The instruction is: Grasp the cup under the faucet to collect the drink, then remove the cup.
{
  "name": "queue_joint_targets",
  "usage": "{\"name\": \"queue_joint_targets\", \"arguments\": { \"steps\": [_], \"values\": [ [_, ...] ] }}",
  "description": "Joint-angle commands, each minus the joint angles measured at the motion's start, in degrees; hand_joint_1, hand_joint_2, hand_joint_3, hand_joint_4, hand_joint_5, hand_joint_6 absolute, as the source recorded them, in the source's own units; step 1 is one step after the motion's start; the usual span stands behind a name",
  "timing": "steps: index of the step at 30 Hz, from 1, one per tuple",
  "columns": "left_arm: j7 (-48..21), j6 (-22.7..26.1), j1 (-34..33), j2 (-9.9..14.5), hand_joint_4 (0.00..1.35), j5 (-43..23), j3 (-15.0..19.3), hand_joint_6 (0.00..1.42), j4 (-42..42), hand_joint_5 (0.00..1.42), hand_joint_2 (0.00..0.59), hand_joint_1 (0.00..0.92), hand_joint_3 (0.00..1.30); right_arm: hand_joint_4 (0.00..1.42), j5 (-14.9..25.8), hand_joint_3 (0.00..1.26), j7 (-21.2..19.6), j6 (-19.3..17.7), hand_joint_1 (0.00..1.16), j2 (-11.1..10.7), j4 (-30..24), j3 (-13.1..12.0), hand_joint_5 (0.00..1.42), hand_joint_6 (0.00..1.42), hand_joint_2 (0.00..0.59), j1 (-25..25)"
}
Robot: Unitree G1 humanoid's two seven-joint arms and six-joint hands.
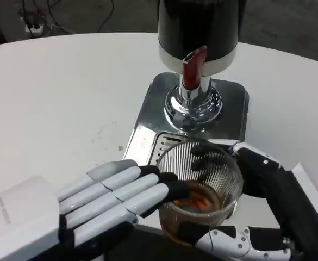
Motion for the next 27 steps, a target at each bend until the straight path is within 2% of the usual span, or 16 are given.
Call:
{"name": "queue_joint_targets", "arguments": {
  "steps": [1, 6, 13, 27],
  "values": [
    [-0.02, -2.91, 2.75, -0.03, 0.00, -1.56, 2.57, 0.00, 0.86, 0.00, 0.088, 0.000, 0.00, 0.81, 2.13, 0.76, 1.10, 0.34, 0.83, 0.05, -1.85, -0.33, 1.03, 0.99, 0.174, -0.32],
    [0.64, -5.12, 4.20, -0.39, 0.00, -1.57, 3.73, 0.00, 1.69, 0.00, 0.089, 0.000, 0.00, 0.81, 3.38, 0.77, 2.35, 1.61, 0.83, -0.20, -2.69, -1.24, 1.04, 0.99, 0.174, -0.65],
    [1.14, -9.17, 5.74, -1.44, 0.00, -1.85, 5.44, 0.00, 3.38, 0.00, 0.089, 0.000, 0.00, 0.82, 6.38, 0.77, 4.58, 3.77, 0.83, -1.51, -5.78, -4.01, 1.04, 1.01, 0.169, 0.26],
    [2.26, -10.09, 6.96, -2.19, 0.00, -0.86, 5.92, 0.00, 3.61, 0.00, 0.084, 0.000, 0.00, 0.82, 7.53, 0.77, 6.29, 6.38, 0.82, -1.94, -8.53, -6.48, 1.06, 1.01, 0.166, 0.43]
  ]
}}
